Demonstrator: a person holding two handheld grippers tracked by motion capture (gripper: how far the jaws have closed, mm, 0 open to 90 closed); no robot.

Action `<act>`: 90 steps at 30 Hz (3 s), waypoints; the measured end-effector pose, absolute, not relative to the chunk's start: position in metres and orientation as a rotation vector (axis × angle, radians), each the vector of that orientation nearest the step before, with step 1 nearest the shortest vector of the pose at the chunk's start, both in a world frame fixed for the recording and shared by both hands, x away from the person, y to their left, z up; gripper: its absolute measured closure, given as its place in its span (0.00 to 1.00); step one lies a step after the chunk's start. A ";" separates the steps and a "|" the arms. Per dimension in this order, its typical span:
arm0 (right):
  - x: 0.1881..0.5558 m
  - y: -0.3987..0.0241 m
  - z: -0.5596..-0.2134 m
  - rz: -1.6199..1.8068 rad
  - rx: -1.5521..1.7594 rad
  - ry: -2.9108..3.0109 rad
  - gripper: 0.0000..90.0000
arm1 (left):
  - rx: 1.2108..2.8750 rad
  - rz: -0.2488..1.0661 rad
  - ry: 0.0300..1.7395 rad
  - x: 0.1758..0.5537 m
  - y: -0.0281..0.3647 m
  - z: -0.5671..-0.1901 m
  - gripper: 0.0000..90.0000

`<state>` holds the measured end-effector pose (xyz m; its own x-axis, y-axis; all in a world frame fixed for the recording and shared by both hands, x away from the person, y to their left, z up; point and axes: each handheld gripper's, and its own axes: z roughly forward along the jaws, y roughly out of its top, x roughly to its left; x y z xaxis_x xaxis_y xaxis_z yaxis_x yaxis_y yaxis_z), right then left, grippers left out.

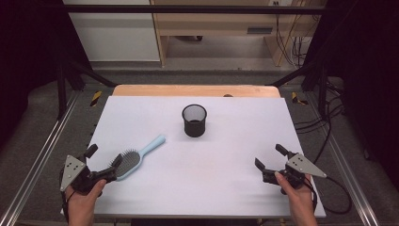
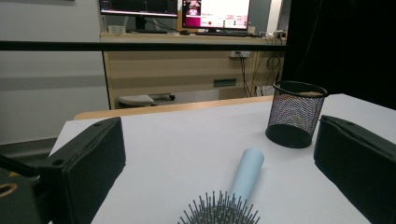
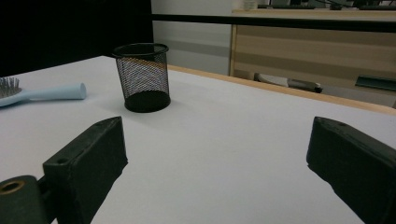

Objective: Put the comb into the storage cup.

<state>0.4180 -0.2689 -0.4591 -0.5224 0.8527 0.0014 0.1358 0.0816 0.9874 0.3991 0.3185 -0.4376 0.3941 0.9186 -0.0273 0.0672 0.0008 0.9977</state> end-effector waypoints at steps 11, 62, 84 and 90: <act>0.418 -0.267 -0.460 1.466 0.995 1.756 0.06 | 1.435 0.823 0.943 0.395 0.313 -0.433 0.13; 0.416 -0.263 -0.458 1.456 0.968 1.770 0.07 | 1.798 0.785 0.993 0.519 0.210 -0.420 1.00; 0.416 -0.262 -0.458 1.453 0.965 1.778 0.07 | 1.845 0.777 1.105 0.529 0.195 -0.444 1.00; 0.416 -0.262 -0.458 1.456 0.963 1.780 0.07 | 1.883 0.779 1.148 0.532 0.192 -0.453 1.00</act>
